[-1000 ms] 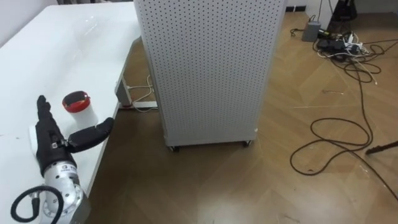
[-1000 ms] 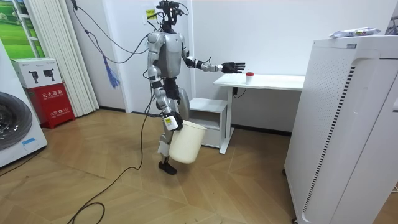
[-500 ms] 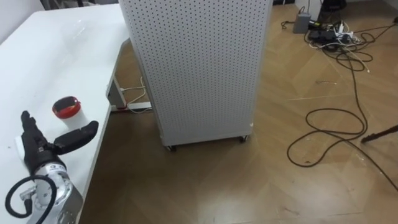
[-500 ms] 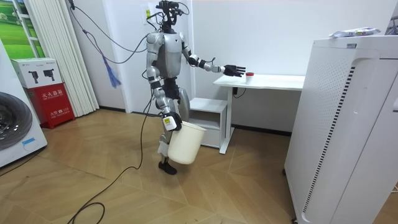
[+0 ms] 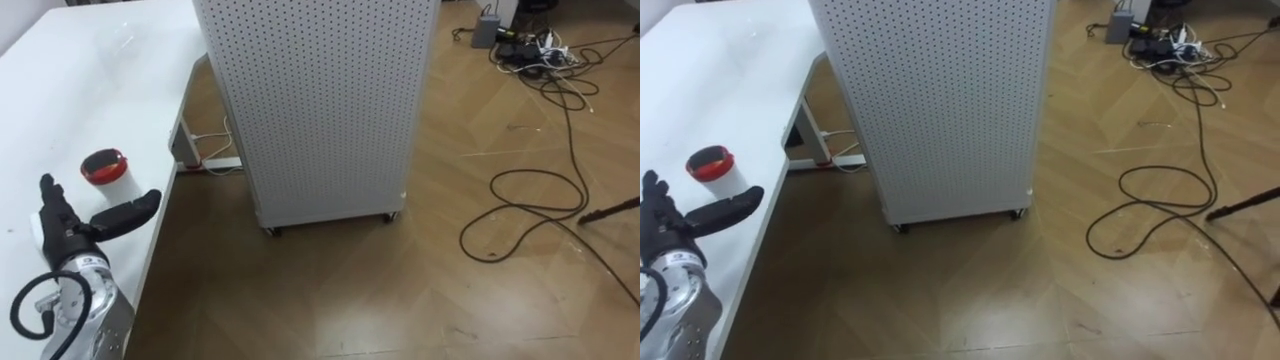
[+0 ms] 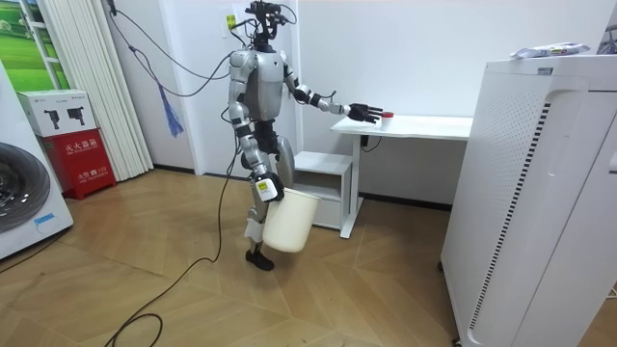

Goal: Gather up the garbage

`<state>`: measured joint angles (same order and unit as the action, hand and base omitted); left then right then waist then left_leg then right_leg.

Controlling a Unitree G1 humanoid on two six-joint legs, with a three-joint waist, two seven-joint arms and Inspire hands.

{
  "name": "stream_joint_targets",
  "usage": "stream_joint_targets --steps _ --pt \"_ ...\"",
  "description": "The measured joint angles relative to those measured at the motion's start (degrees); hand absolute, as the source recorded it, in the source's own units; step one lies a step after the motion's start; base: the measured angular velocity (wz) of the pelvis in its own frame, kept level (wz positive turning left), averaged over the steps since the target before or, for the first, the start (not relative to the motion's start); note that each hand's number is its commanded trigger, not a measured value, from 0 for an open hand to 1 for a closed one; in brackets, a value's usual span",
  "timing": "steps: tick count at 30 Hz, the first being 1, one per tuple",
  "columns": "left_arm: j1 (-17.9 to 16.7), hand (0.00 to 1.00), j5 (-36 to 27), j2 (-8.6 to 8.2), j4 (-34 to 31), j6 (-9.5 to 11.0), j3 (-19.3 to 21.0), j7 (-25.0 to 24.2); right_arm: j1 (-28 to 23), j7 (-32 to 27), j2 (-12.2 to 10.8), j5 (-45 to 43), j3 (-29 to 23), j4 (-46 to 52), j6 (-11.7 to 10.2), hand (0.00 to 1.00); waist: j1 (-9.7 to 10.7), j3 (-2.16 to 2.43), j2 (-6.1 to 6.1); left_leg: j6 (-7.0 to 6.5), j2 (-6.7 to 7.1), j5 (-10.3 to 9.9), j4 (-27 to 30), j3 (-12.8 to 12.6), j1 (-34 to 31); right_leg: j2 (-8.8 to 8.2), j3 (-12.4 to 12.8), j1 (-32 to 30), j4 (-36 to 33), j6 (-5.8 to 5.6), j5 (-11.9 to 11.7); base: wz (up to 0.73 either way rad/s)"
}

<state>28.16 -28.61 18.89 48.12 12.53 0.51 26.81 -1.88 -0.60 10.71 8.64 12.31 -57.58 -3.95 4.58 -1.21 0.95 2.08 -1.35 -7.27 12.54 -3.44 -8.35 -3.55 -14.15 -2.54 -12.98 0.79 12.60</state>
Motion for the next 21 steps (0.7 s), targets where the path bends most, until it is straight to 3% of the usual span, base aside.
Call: stream_joint_targets --steps 4,14,21 --pt "2.39 0.00 0.07 0.27 2.96 -1.26 1.57 -0.40 0.23 0.04 -0.03 -0.15 0.00 0.29 0.34 1.00 0.04 -0.10 -0.30 0.00 -0.06 0.00 0.13 -0.52 -1.14 -0.02 0.68 -1.65 -0.71 0.00 0.00 -0.06" --pt "7.49 0.00 0.04 1.09 5.50 -1.46 1.45 0.23 0.92 -0.20 0.43 -0.06 1.61 0.23 0.30 1.00 0.70 -0.45 -1.00 -0.01 0.00 0.00 0.18 -1.03 -1.29 0.04 2.79 -2.03 -0.69 -0.04 -0.03 -0.02" --pt "8.34 0.00 0.05 2.21 6.12 -1.45 1.48 1.65 1.41 -0.55 0.27 -0.02 2.27 0.25 0.29 1.00 2.04 -0.51 -1.15 -0.01 0.02 0.00 0.19 -1.18 -2.06 -0.01 2.78 -2.77 -0.67 -0.09 -0.05 0.00"
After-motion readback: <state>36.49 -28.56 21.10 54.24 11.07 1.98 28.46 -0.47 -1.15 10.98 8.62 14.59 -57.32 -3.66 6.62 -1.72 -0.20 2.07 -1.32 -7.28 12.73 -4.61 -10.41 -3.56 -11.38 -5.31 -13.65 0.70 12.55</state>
